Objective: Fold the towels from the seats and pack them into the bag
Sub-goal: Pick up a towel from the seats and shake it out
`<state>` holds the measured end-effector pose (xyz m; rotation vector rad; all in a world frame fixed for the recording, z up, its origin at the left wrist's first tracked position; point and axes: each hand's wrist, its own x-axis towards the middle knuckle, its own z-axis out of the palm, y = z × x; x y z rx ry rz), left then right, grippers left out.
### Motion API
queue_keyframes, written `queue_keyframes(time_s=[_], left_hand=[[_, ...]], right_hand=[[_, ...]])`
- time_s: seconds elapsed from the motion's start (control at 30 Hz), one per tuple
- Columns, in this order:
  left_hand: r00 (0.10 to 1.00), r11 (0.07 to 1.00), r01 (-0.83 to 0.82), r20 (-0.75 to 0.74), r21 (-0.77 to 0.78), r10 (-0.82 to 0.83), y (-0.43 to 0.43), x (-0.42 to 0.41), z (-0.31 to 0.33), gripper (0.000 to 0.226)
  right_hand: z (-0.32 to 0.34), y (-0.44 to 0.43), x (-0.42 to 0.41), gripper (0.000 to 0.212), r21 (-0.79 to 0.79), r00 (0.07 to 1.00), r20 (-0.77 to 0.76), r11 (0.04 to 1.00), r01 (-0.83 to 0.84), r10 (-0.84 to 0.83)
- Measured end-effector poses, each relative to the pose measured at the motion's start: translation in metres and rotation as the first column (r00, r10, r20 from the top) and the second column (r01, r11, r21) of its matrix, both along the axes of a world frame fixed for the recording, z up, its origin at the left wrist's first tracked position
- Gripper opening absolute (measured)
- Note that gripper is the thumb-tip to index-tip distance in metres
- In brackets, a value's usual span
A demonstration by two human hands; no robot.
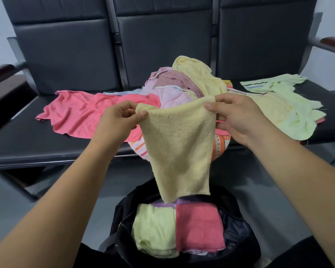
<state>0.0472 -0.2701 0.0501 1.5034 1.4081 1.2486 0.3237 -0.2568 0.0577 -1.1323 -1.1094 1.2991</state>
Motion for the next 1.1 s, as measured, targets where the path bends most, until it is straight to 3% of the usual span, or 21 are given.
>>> queue_keyframes(time_s=[0.07, 0.17, 0.27, 0.33, 0.43, 0.5, 0.57, 0.67, 0.83, 0.9, 1.0, 1.1], left_hand=[[0.999, 0.999, -0.03, 0.012, -0.017, 0.03, 0.0, 0.001, 0.0, 0.013], [0.997, 0.996, -0.054, 0.055, -0.066, 0.057, 0.002, 0.0, -0.001, 0.015], [0.968, 0.992, 0.032, 0.25, -0.126, 0.0, 0.003, 0.0, -0.001, 0.022], [0.959, 0.99, 0.102, 0.274, -0.098, -0.072, 0.002, 0.002, 0.0, 0.021], [0.998, 0.998, 0.055, 0.035, -0.017, -0.054, 0.0, 0.003, 0.0, 0.018], [0.971, 0.996, -0.045, -0.23, 0.075, 0.062, 0.0, 0.003, -0.001, 0.011], [0.936, 0.987, -0.101, -0.325, 0.125, 0.137, 0.001, 0.004, -0.003, 0.012], [0.96, 0.987, -0.132, -0.238, 0.089, 0.15, 0.002, 0.004, -0.005, 0.02], [0.996, 0.997, -0.065, 0.061, -0.041, 0.067, 0.004, 0.001, -0.006, 0.044], [0.981, 0.998, -0.027, 0.19, -0.064, 0.039, 0.003, 0.005, -0.006, 0.035], [0.969, 0.998, -0.032, 0.243, -0.046, 0.043, 0.003, 0.011, -0.005, 0.007], [0.966, 1.0, -0.024, 0.259, -0.002, 0.024, 0.003, 0.012, -0.005, 0.007]], right_hand=[[0.0, 0.0, 0.0, 0.005, -0.017, 0.999, -0.032, 1.0, 0.014, -0.014], [-0.001, 0.0, 0.0, 0.023, -0.094, 0.983, -0.186, 0.995, -0.018, 0.0], [0.002, -0.002, 0.001, 0.035, -0.194, 0.896, -0.433, 0.961, -0.197, 0.096], [0.005, -0.002, 0.004, 0.035, -0.213, 0.842, -0.519, 0.932, -0.292, 0.145], [0.0, 0.001, 0.004, 0.031, -0.222, 0.912, -0.381, 0.942, -0.25, 0.153], [-0.005, 0.004, 0.004, 0.022, -0.202, 0.972, -0.226, 0.974, -0.105, 0.058], [-0.007, 0.006, 0.006, 0.018, -0.18, 0.996, -0.09, 0.984, -0.013, -0.004], [-0.008, 0.005, 0.007, 0.014, -0.207, 1.0, -0.002, 0.978, 0.004, -0.004], [-0.007, 0.005, 0.01, 0.016, -0.226, 0.982, -0.179, 0.969, -0.097, 0.057], [-0.006, 0.007, 0.013, 0.033, -0.209, 0.963, -0.247, 0.965, -0.16, 0.106], [-0.006, 0.009, 0.014, 0.056, -0.205, 0.951, -0.267, 0.956, -0.212, 0.154], [-0.01, 0.012, 0.015, 0.045, -0.177, 0.97, -0.236, 0.98, -0.094, 0.05]])
